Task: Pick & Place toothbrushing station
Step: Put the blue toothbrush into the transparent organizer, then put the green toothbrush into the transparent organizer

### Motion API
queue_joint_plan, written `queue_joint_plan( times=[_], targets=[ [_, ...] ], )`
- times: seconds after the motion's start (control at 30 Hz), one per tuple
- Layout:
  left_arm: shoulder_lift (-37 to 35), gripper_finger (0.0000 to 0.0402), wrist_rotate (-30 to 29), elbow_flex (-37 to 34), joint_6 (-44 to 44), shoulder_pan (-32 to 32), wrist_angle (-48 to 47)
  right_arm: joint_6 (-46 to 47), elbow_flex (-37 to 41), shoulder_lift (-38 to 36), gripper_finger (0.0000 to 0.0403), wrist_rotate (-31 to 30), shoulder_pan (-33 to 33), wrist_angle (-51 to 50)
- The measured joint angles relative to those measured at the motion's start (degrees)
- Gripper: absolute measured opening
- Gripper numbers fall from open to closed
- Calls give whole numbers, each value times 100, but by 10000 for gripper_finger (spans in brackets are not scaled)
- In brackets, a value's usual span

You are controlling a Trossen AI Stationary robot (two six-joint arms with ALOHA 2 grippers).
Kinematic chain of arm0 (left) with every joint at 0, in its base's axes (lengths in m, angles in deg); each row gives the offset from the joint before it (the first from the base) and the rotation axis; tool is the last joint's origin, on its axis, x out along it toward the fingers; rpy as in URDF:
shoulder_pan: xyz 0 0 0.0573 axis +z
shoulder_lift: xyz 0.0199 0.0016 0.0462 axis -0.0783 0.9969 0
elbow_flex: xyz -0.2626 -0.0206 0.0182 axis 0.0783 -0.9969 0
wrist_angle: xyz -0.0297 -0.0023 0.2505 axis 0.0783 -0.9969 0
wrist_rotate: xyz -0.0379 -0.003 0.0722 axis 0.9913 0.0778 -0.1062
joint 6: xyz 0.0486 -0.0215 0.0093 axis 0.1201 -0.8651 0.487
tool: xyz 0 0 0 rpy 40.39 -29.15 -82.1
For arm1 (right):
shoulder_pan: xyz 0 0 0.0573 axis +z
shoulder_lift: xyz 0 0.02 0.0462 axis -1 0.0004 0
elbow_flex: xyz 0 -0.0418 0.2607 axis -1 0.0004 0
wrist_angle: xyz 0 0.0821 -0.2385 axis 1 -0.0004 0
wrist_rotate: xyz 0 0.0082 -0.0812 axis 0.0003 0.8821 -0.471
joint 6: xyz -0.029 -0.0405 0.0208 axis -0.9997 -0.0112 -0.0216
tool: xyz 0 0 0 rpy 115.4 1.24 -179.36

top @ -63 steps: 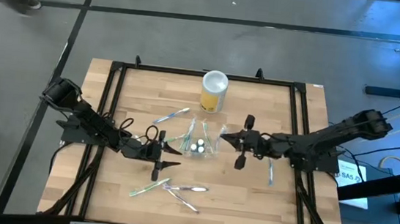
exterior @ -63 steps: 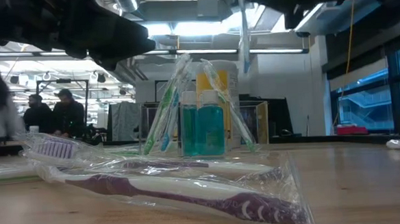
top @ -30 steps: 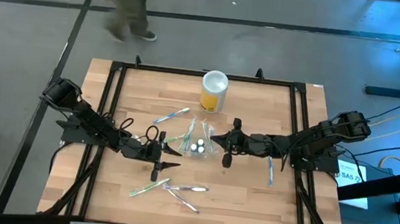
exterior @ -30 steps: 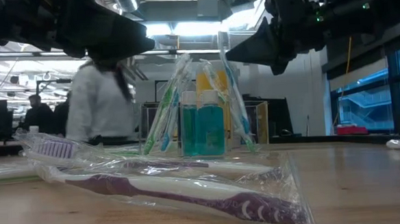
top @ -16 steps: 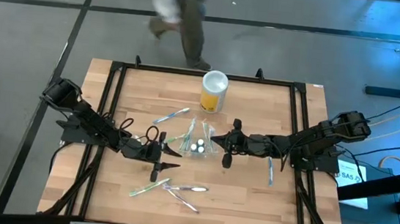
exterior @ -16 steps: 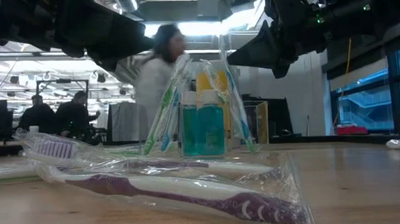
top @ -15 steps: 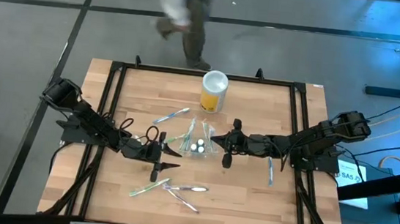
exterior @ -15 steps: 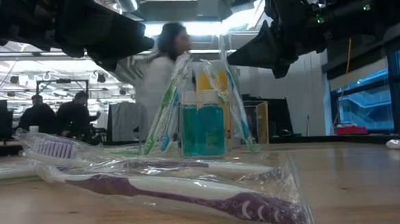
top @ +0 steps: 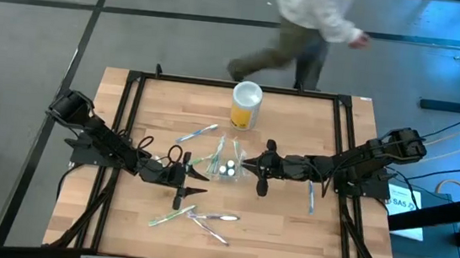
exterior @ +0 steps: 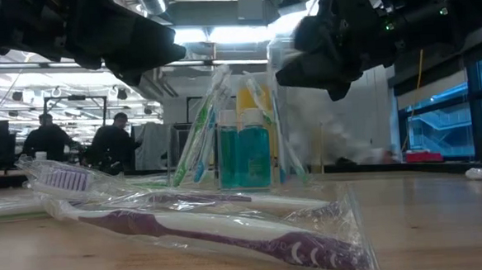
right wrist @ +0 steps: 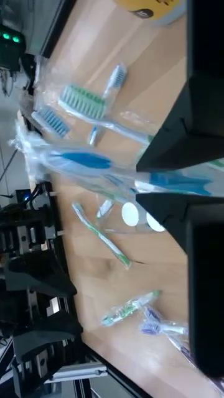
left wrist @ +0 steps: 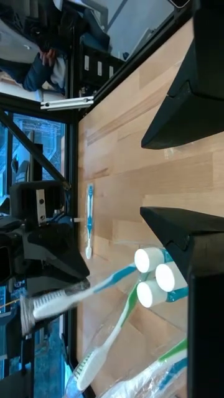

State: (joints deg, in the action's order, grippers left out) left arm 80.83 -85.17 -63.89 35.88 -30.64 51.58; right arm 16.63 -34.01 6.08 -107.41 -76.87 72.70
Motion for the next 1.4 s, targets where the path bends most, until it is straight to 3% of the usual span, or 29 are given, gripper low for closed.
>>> queue_joint_plan(
  times=[0.4, 0.57, 0.73, 0.93, 1.07, 1.23, 1.4],
  targets=[
    [0, 159, 30, 0, -2, 0, -44, 147, 0, -34, 240, -237, 48, -40],
    [0, 159, 387, 0, -12, 0, -41, -24, 0, -333, 303, -269, 247, -179],
    [-104, 159, 639, 2, 203, -14, -51, 54, 0, -792, 325, -323, 508, -664],
    [-652, 159, 608, 82, 544, -156, -598, 62, -3, -1029, 319, -325, 857, -725],
    [-1157, 158, 642, 400, 555, -320, -1825, 62, -4, -1027, 306, -323, 1064, -737],
    [-1615, 157, 634, 1288, 323, -634, -5044, 62, -4, -1027, 297, -323, 1247, -733],
    [-1610, 157, 649, 2172, -151, -848, -7938, 62, -4, -1027, 299, -323, 1326, -734]
  ],
)
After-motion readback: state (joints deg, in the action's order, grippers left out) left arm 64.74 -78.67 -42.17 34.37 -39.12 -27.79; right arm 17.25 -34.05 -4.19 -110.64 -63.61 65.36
